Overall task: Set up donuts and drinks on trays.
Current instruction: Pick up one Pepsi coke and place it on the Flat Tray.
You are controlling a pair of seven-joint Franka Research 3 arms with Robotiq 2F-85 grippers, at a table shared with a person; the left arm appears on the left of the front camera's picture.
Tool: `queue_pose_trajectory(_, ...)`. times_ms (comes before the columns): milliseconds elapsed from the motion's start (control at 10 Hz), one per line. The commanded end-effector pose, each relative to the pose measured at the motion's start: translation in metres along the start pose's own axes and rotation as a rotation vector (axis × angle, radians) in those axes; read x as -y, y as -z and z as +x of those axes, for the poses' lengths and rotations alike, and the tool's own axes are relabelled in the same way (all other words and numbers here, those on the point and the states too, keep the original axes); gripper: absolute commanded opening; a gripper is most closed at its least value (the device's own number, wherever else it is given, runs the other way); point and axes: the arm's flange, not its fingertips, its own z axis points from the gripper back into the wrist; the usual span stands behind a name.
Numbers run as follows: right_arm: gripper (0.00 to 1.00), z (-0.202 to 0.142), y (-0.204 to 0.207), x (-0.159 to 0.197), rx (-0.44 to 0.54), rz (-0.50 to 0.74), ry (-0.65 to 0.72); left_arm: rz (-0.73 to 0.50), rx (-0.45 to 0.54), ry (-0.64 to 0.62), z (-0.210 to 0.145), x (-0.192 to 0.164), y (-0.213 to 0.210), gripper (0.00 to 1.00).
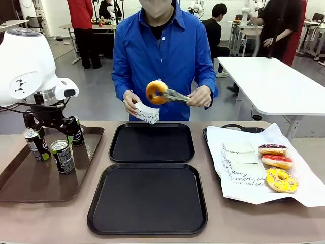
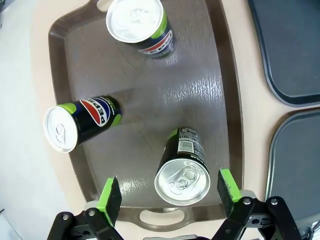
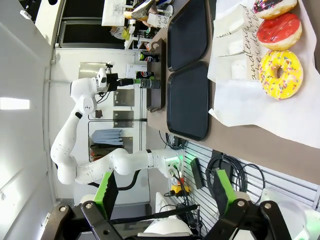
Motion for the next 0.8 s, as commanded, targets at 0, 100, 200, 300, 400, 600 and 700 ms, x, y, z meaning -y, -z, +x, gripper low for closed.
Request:
queue_pose_trajectory(0,1.00,0.000,-0.001,0.002,0.004,0.024,-0.019,0.037,0.021,-0.063,-0.011,0.012,0.010,1.00)
queue_pose_trajectory(100,1.00,0.000,-0.001,0.002,0.004,0.024,-0.019,0.029,0.033,-0.082,-0.013,0.013,0.013,1.00)
queue_pose_trajectory(200,1.00,0.000,-0.001,0.002,0.004,0.024,-0.019,0.015,0.029,-0.106,-0.012,0.011,0.015,1.00)
queue_pose_trajectory(300,1.00,0.000,-0.001,0.002,0.004,0.024,-0.019,0.025,0.034,-0.112,-0.009,0.011,0.018,1.00)
queue_pose_trajectory(400,1.00,0.000,-0.001,0.002,0.004,0.024,-0.019,0.007,0.036,-0.139,-0.007,0.008,0.021,1.00)
queue_pose_trajectory(600,1.00,0.000,-0.001,0.002,0.004,0.024,-0.019,-0.002,0.023,-0.158,-0.008,0.009,0.031,1.00)
queue_pose_trajectory(700,1.00,0.000,-0.001,0.002,0.004,0.024,-0.019,0.003,0.003,-0.158,-0.009,0.012,0.038,1.00)
